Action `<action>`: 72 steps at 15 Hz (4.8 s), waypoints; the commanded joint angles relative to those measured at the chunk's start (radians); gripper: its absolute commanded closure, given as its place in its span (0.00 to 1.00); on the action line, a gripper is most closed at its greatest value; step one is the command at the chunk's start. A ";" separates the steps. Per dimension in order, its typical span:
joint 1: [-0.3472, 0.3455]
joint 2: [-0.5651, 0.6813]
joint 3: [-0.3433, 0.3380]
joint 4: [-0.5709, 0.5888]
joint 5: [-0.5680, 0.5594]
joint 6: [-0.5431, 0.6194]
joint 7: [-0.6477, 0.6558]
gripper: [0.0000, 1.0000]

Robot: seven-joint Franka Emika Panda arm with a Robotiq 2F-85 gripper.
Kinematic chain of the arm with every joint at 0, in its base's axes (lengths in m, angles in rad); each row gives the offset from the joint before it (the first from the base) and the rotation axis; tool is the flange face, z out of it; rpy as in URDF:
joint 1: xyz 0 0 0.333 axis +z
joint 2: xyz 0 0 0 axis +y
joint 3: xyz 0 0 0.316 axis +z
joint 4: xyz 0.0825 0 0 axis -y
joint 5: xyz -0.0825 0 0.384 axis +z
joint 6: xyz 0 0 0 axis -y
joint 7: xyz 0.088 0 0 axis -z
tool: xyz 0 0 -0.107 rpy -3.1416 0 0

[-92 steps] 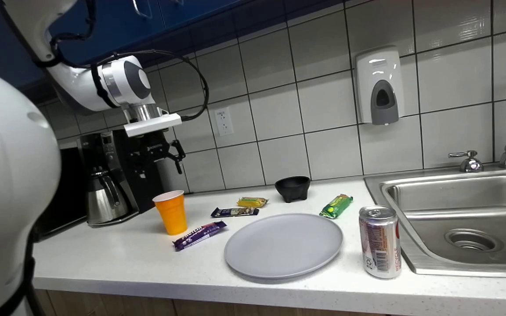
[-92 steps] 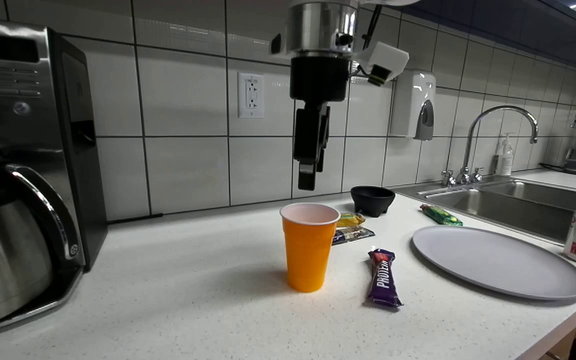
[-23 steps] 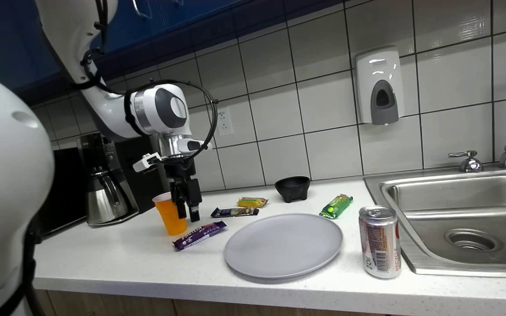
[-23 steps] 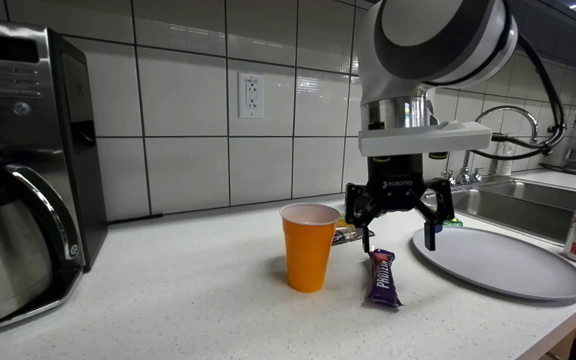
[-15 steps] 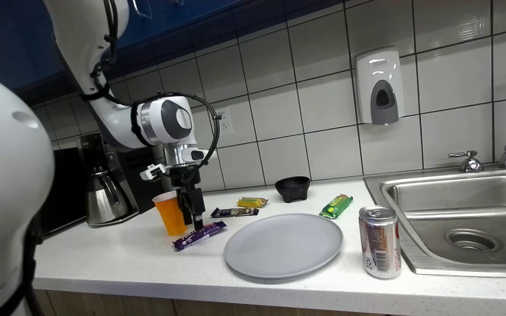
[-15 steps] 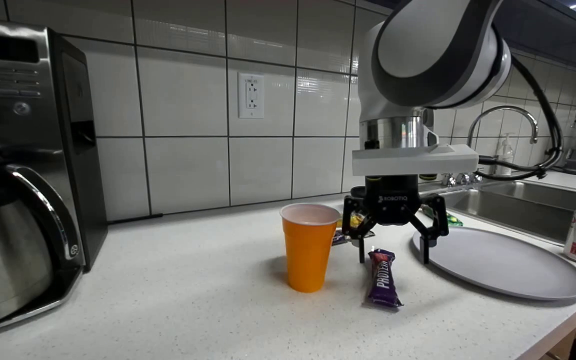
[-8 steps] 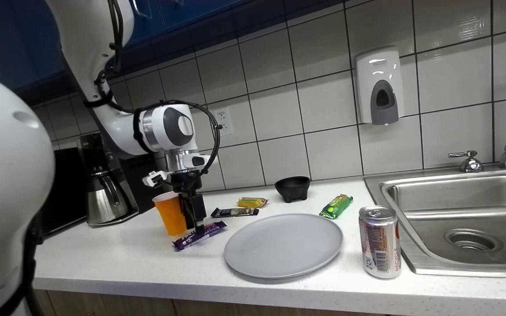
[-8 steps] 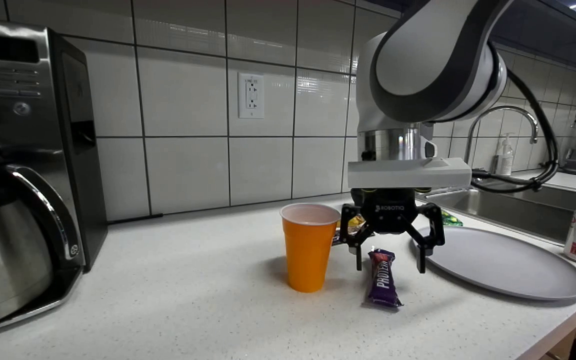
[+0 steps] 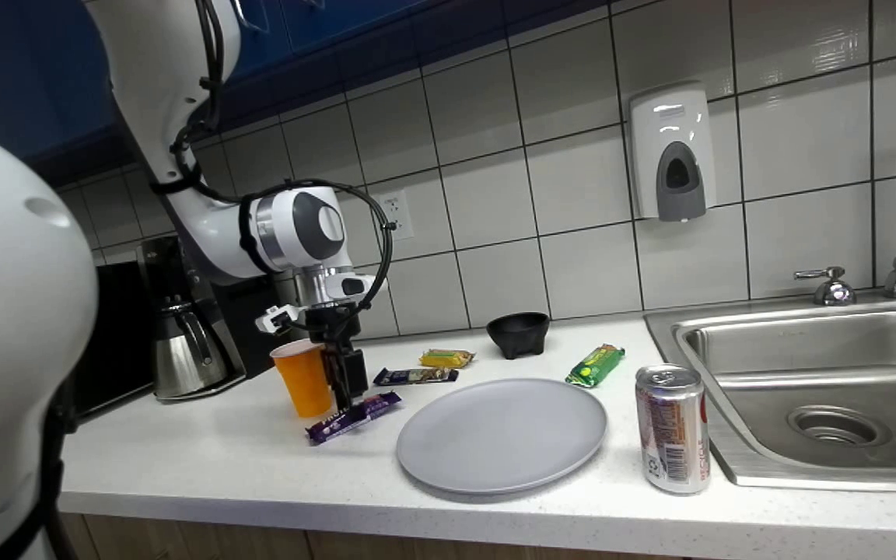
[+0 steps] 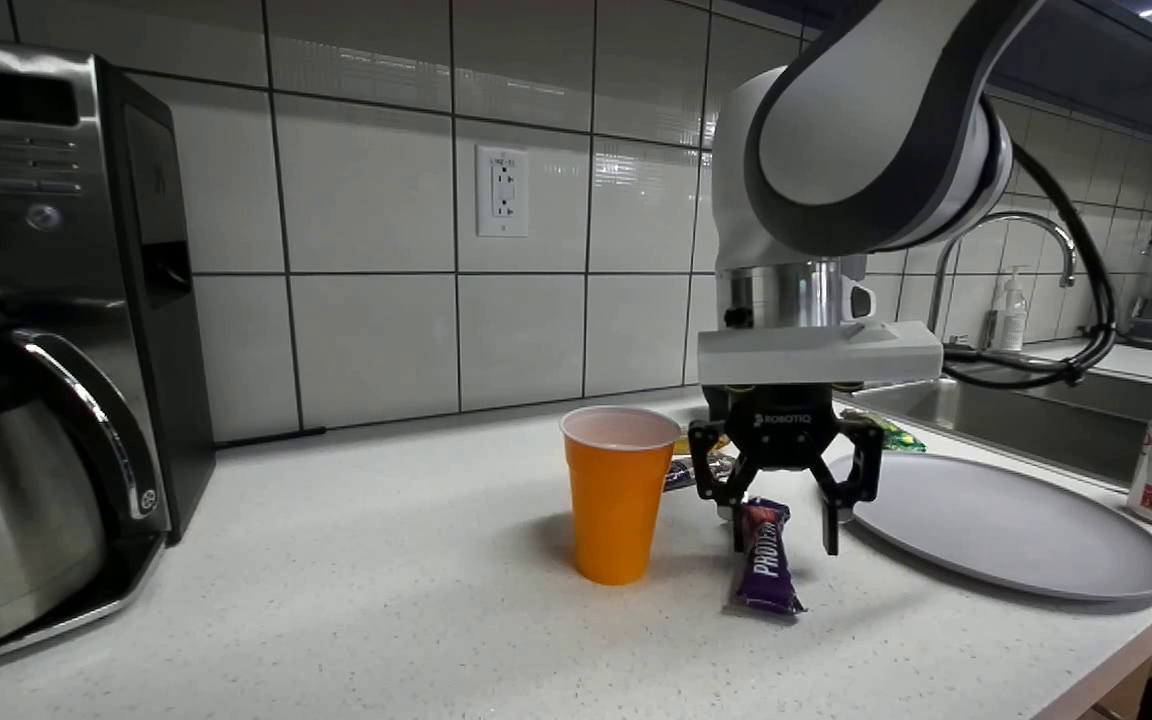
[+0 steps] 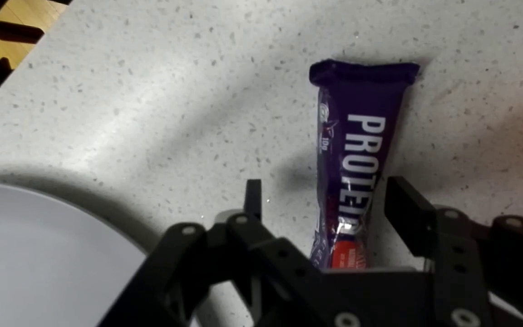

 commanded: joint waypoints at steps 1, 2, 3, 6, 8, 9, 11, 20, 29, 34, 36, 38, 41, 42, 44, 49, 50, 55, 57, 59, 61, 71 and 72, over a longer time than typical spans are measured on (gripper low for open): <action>0.018 -0.011 -0.015 -0.011 -0.036 0.017 0.041 0.58; 0.018 -0.012 -0.014 -0.012 -0.039 0.018 0.043 0.66; 0.019 -0.011 -0.015 -0.013 -0.042 0.020 0.046 0.73; 0.020 -0.014 -0.014 -0.014 -0.049 0.022 0.051 0.97; 0.021 -0.027 -0.013 -0.018 -0.047 0.026 0.052 0.98; 0.021 -0.037 -0.012 -0.022 -0.046 0.027 0.050 0.96; 0.022 -0.062 -0.010 -0.030 -0.047 0.026 0.048 0.96; -0.020 -0.189 -0.030 -0.057 -0.079 -0.010 0.057 0.96; -0.116 -0.309 -0.049 -0.153 -0.120 -0.011 0.047 0.96; -0.174 -0.374 -0.054 -0.209 -0.143 -0.024 0.028 0.96; -0.197 -0.400 -0.058 -0.229 -0.149 -0.029 0.021 0.96; -0.222 -0.428 -0.062 -0.250 -0.165 -0.034 0.023 0.96; -0.268 -0.470 -0.073 -0.280 -0.191 -0.051 0.021 0.96; -0.284 -0.480 -0.076 -0.285 -0.202 -0.057 0.020 0.96; -0.314 -0.490 -0.083 -0.291 -0.223 -0.060 0.018 0.96; -0.367 -0.465 -0.109 -0.297 -0.239 -0.041 -0.003 0.96; -0.373 -0.458 -0.113 -0.299 -0.240 -0.035 -0.012 0.96; -0.387 -0.422 -0.137 -0.301 -0.236 -0.004 -0.051 0.96; -0.390 -0.399 -0.143 -0.298 -0.242 0.009 -0.057 0.96; -0.393 -0.372 -0.149 -0.298 -0.249 0.023 -0.061 0.96; -0.395 -0.345 -0.153 -0.299 -0.262 0.041 -0.059 0.96; -0.378 -0.242 -0.205 -0.292 -0.276 0.137 -0.082 0.96; -0.375 -0.246 -0.207 -0.294 -0.266 0.132 -0.092 0.60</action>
